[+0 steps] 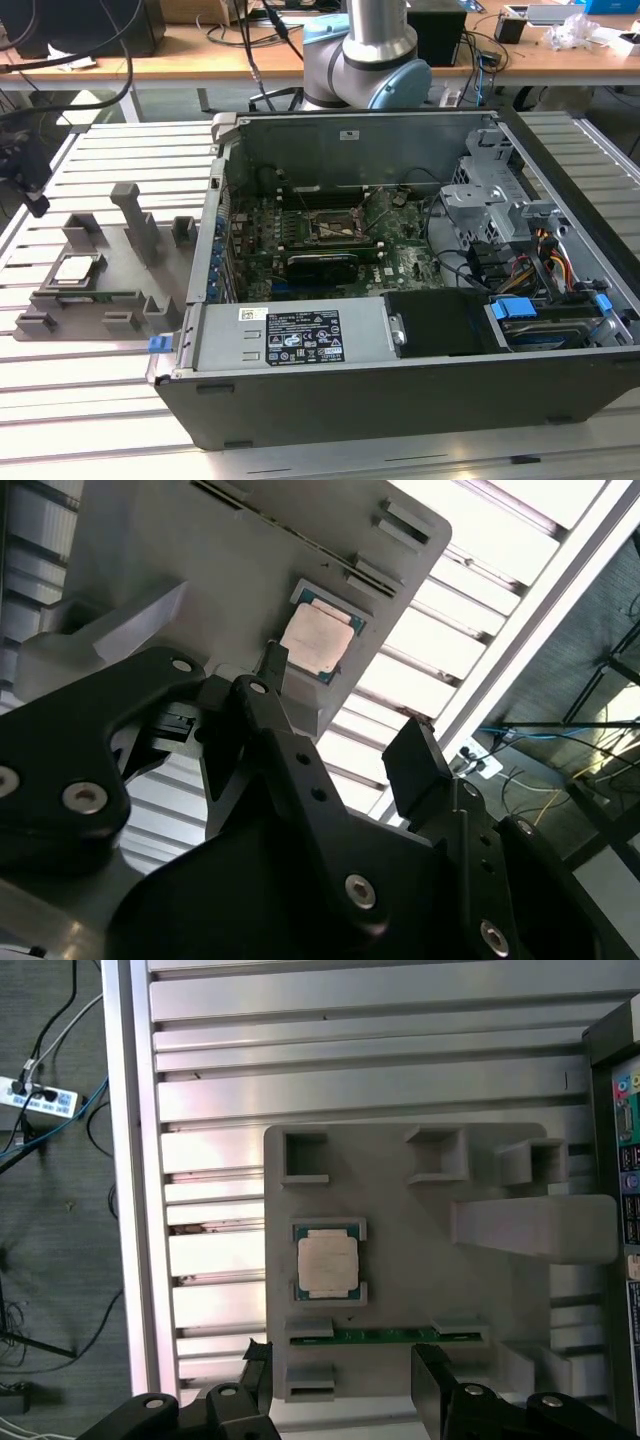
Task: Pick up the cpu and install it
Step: 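Pick up the cpu and move it towards the insertion slot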
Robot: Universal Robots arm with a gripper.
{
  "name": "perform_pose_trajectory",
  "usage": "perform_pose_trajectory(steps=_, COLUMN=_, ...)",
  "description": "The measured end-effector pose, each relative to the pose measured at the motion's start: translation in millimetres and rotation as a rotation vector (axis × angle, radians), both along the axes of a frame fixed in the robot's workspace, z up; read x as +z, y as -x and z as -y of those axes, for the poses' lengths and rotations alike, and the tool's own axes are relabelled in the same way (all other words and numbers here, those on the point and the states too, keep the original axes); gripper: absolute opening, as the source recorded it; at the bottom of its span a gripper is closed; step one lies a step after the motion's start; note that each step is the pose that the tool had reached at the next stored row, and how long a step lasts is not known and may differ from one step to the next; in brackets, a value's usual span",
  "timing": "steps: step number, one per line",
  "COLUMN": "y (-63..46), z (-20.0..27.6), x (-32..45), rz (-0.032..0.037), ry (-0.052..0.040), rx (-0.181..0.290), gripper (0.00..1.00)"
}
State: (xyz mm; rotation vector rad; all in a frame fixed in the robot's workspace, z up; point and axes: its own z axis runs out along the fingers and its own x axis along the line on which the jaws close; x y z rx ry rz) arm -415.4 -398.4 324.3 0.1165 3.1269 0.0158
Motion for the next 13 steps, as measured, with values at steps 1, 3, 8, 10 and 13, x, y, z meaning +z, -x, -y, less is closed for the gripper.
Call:
perform_pose_trajectory(steps=1, y=0.0, z=0.0, x=-0.8, rz=0.0, ry=0.0, rx=0.0, gripper=0.66)
perform_pose_trajectory(steps=3, y=0.0, z=0.0, x=-1.8, rz=0.0, ry=-0.0001, rx=0.0, gripper=0.66)
perform_pose_trajectory(steps=8, y=0.0, z=0.0, x=-5.9, rz=0.0, ry=0.0, rx=0.0, gripper=0.66)
perform_pose_trajectory(steps=10, y=0.0, z=0.0, x=-7.7, rz=0.0, ry=0.0, rx=0.0, gripper=0.66)
perform_pose_trajectory(steps=13, y=0.0, z=0.0, x=-10.2, rz=0.0, ry=0.0, rx=0.0, gripper=0.66)
